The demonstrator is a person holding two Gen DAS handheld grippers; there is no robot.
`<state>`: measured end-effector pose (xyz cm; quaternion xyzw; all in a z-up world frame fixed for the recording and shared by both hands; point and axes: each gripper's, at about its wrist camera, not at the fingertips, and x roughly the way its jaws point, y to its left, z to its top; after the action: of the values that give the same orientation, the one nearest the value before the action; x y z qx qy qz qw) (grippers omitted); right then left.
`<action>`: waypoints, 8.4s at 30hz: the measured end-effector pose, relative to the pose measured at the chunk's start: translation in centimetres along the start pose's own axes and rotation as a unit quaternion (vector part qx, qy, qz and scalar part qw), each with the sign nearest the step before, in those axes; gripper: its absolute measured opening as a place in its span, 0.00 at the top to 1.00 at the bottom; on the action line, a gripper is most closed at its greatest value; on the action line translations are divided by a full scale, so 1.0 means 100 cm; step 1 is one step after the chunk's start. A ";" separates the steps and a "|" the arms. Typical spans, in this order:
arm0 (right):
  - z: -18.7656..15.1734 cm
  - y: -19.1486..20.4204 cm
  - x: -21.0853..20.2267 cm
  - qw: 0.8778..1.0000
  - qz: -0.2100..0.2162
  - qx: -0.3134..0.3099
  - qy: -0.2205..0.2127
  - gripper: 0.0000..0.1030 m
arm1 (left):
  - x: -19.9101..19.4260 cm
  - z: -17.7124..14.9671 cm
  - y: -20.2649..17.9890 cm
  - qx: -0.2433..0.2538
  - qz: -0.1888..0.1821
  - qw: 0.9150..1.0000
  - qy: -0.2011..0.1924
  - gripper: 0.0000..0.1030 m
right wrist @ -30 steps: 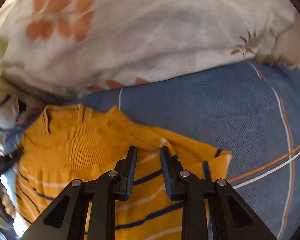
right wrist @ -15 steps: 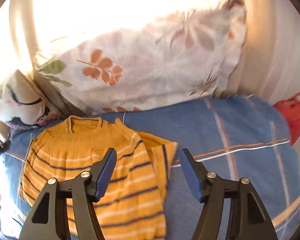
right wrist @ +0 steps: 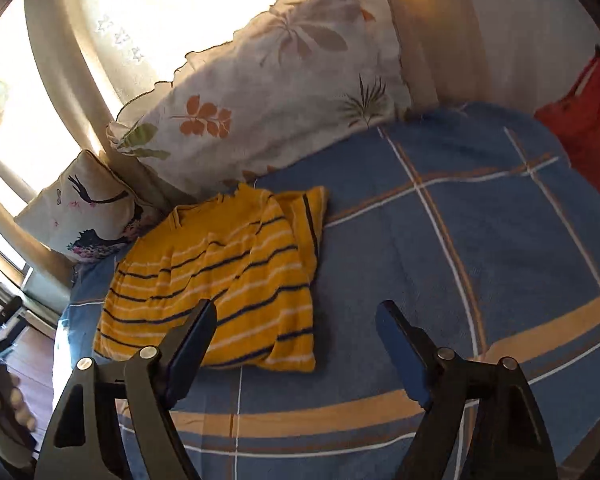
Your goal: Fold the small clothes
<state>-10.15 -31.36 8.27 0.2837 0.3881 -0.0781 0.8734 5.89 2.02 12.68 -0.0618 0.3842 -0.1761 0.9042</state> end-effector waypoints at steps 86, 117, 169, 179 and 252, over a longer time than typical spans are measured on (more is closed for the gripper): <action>0.102 0.008 0.211 0.953 0.163 -0.107 0.231 0.17 | 0.192 -0.110 -0.208 -0.070 -0.020 0.965 0.251 0.00; 0.127 0.184 0.161 0.957 0.189 -0.113 0.190 0.82 | 0.121 -0.024 -0.005 -0.313 -0.255 0.900 0.167 0.83; 0.032 0.306 0.206 0.969 0.159 -0.102 0.157 0.28 | 0.099 0.004 0.181 -0.196 -0.162 0.953 0.166 0.40; 0.002 0.178 0.234 0.968 0.150 0.052 0.192 0.21 | 0.194 0.004 0.153 -0.088 -0.197 0.938 0.272 0.27; -0.058 0.179 0.141 0.962 -0.021 -0.229 0.146 0.60 | 0.107 0.041 0.041 0.036 -0.121 0.979 0.157 0.45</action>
<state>2.28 -12.16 2.75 0.0764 0.5246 0.0366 0.8471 16.81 1.82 7.28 -0.0468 0.5048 -0.3056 0.8060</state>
